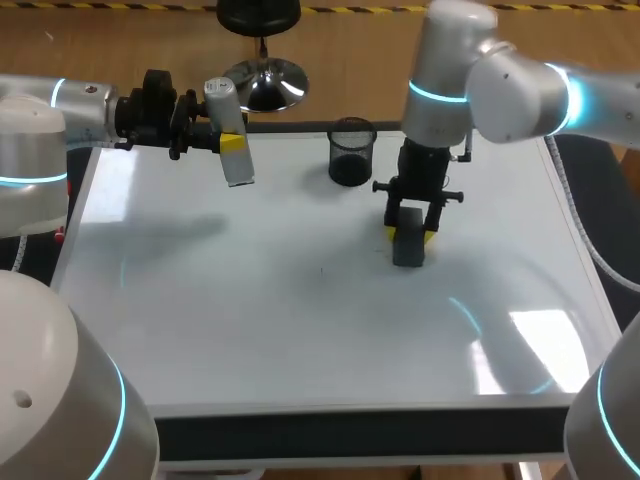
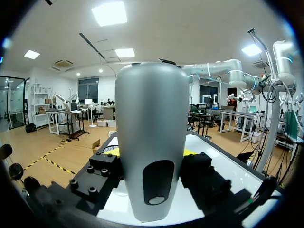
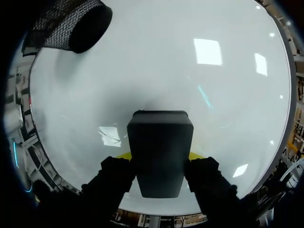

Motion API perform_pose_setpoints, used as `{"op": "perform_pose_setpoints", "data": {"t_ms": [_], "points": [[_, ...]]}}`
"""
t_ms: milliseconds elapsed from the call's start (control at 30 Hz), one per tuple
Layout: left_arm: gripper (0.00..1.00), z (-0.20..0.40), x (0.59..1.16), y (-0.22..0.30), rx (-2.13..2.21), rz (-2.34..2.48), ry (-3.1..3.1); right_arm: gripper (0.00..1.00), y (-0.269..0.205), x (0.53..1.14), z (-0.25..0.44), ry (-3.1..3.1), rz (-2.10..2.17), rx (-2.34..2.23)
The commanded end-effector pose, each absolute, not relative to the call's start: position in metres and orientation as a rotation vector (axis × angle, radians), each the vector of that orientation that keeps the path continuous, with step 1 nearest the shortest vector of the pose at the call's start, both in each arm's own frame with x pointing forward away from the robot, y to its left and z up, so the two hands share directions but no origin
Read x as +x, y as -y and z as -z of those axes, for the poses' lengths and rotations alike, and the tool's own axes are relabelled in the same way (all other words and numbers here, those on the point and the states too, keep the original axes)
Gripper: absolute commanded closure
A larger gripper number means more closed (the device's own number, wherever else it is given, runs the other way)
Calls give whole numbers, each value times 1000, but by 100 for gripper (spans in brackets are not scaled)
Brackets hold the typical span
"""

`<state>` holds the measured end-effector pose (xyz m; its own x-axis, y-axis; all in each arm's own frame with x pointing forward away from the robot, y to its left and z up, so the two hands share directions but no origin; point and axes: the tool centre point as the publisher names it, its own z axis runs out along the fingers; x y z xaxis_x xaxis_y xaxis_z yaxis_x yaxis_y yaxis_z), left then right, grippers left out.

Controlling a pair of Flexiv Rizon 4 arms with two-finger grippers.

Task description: Pick up the inspection probe, press it on each red-marked spot on the whiteboard one by one, put down the probe, pick up the eraser, and wipe off all the red marks.

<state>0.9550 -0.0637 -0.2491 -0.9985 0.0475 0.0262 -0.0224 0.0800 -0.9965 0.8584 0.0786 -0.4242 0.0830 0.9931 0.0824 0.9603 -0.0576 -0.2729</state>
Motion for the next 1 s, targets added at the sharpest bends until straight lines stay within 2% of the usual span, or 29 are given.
{"op": "perform_pose_setpoints", "data": {"t_ms": [33,567,1000], "points": [[100,248,955,64,-25,-2097,2273,100,-103,861,424,2006,-212,-2111],[100,248,955,64,-25,-2097,2273,100,-171,883,416,2174,-175,-1979],[100,248,955,64,-25,-2097,2273,100,-174,889,437,2168,-164,-1920]]}}
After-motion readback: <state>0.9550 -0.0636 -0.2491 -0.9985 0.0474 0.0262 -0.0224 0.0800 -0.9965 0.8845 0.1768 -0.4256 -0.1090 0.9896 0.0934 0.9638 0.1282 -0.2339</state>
